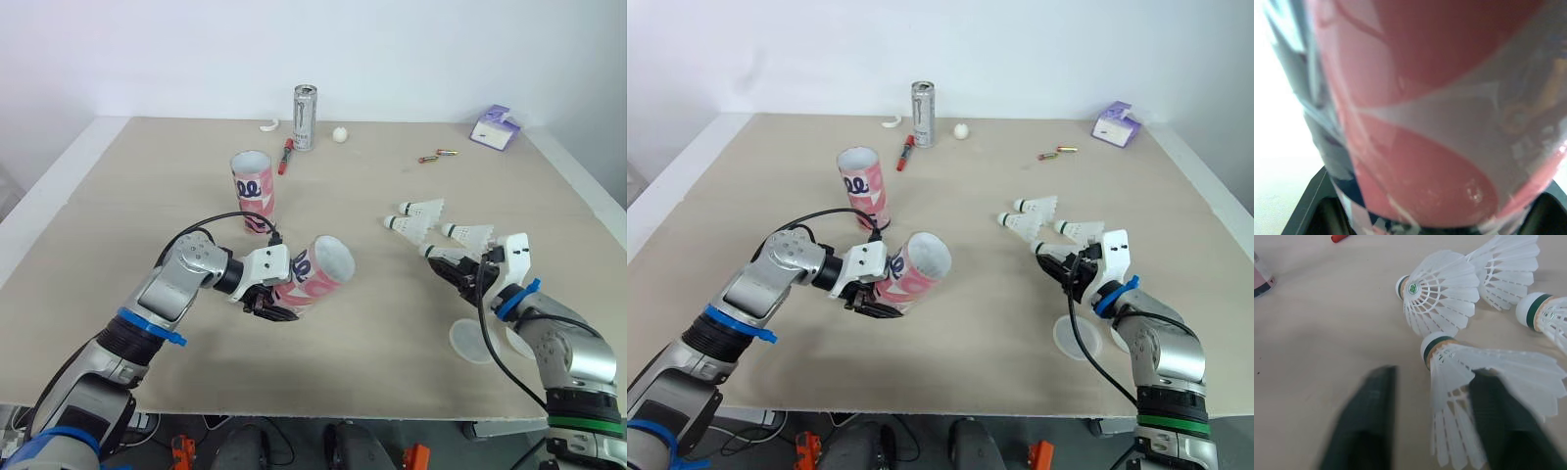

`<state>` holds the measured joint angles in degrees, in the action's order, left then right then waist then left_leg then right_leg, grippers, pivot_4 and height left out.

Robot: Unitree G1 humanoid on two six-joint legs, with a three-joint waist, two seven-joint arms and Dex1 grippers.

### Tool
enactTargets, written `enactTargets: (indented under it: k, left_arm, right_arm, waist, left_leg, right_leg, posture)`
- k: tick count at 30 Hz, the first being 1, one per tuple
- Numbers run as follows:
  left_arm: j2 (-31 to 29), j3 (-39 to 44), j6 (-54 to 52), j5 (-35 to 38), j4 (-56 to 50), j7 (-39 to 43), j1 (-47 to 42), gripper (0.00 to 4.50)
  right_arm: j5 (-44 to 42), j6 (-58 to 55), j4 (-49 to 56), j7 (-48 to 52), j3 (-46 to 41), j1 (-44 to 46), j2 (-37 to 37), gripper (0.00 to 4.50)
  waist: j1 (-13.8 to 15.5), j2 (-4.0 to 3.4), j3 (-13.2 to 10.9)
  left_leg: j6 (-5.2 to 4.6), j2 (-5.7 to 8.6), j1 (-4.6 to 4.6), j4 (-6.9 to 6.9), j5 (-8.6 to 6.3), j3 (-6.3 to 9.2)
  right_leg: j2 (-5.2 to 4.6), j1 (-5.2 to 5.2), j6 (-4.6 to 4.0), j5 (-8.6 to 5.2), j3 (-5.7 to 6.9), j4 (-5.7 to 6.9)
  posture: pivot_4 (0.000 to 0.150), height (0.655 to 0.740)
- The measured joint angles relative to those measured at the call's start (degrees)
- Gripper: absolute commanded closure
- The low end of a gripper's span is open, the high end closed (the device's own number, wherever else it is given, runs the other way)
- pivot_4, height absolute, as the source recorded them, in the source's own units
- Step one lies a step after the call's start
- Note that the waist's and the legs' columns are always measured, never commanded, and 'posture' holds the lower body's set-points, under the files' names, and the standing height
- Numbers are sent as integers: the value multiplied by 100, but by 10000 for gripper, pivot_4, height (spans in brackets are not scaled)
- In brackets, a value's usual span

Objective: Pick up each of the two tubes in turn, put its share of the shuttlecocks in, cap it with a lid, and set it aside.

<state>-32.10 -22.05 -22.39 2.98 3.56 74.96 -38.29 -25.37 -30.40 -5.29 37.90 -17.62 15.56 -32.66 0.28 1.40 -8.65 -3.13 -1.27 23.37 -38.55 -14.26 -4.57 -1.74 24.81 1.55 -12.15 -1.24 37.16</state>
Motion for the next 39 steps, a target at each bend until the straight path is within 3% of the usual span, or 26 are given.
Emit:
enactTargets:
  k: [2, 8, 14, 18, 23, 27, 32, 36, 37, 38, 39]
  left_arm:
    - [0, 0, 0, -1, -7, -5, 3, 14881]
    - [4, -4, 6, 0, -8, -16, 5, 14881]
    - [12, -6, 14, 3, -3, -30, 7, 14881]
    - [-9, 4, 15, 22, 14, -19, 7, 14881]
    - [-14, 10, 23, 18, 59, -11, -6, 14881]
    - [15, -12, 102, 32, 146, 45, -55, 14881]
    - [70, -24, 80, 53, 144, 42, -72, 14881]
    - [75, -22, 72, 48, 145, 35, -73, 14881]
    - [78, -19, 70, 48, 146, 31, -71, 14881]
    - [78, -20, 70, 47, 146, 32, -72, 14881]
    - [78, -20, 70, 47, 146, 32, -72, 14881]
  right_arm:
    - [2, -33, 0, -29, 2, 15, 0, 43528]
    - [-1, -110, 112, -66, 4, -63, 0, 43528]
    - [-35, -241, 957, -32, -1, -573, -208, 43528]
    - [-134, -321, 2190, 433, -82, -924, -1115, 43528]
    - [-318, -307, 3364, 1007, -111, -291, -2221, 43528]
    - [-201, 63, 4196, 1351, 596, 642, -2663, 43528]
    - [462, 480, 4461, 1564, 1876, 1066, -2674, 43528]
    - [743, 605, 4458, 1593, 2230, 1256, -2593, 43528]
    - [820, 610, 4451, 1621, 2385, 1332, -2545, 39494]
    - [830, 614, 4452, 1644, 2424, 1356, -2534, 39494]
    - [836, 621, 4453, 1659, 2439, 1362, -2527, 36505]
  waist:
    - [0, 0, 0]
    - [1, 0, 0]
    - [4, -2, 0]
    - [-6, -21, -3]
    - [-6, -20, -4]
    - [6, -7, -3]
    - [17, -5, -4]
    - [15, -4, -5]
    - [16, -3, -5]
    - [16, -3, -5]
    - [16, -3, -5]
  left_leg:
    - [0, 0, 0, 0, 0, 0]
    - [0, 0, 0, 0, 0, 1]
    - [0, 1, 1, 0, 0, -1]
    - [0, 1, -1, 0, 0, -6]
    - [0, -10, -7, -1, 0, 0]
    - [2, -23, -5, 0, -1, 6]
    - [4, -7, 8, -2, -4, -2]
    - [4, 0, 8, -4, -4, -6]
    - [4, 0, 8, -6, -4, -5]
    - [4, 0, 8, -6, -4, -5]
    - [4, 0, 8, -5, -4, -4]
  right_leg:
    - [0, 0, 0, 0, 0, 0]
    - [0, 0, 1, -1, 1, 0]
    - [-3, 1, 5, -2, 0, 0]
    - [-1, 3, 10, -3, -5, 0]
    - [12, -1, -5, -5, 0, 0]
    - [20, -1, -24, -16, 9, -1]
    - [3, 9, -18, -18, 0, -3]
    - [-8, 9, -18, -20, 0, -3]
    - [-8, 9, -18, -20, 2, -3]
    - [-8, 9, -18, -20, 2, -2]
    - [-8, 9, -18, -20, 2, -2]
  posture:
    - [1500, 7400]
    - [1500, 7400]
    - [1500, 7400]
    - [1500, 7400]
    - [1500, 7400]
    - [1500, 7400]
    - [1500, 7400]
    - [1500, 7400]
    - [1500, 7400]
    - [1500, 7400]
    - [1500, 7400]
